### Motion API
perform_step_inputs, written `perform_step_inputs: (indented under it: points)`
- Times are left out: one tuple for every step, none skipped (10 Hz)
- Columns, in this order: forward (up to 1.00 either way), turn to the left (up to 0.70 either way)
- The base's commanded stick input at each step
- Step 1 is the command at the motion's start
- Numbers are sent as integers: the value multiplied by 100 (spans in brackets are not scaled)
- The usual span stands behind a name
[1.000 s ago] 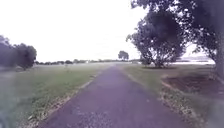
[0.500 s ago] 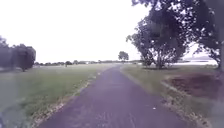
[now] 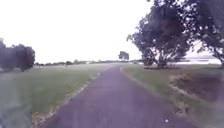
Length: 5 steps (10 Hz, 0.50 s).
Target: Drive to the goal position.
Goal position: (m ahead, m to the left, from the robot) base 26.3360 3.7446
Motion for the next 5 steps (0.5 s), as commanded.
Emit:
perform_step_inputs:
  points:
    - [70,0]
    - [70,0]
    - [70,0]
    - [70,0]
    - [70,0]
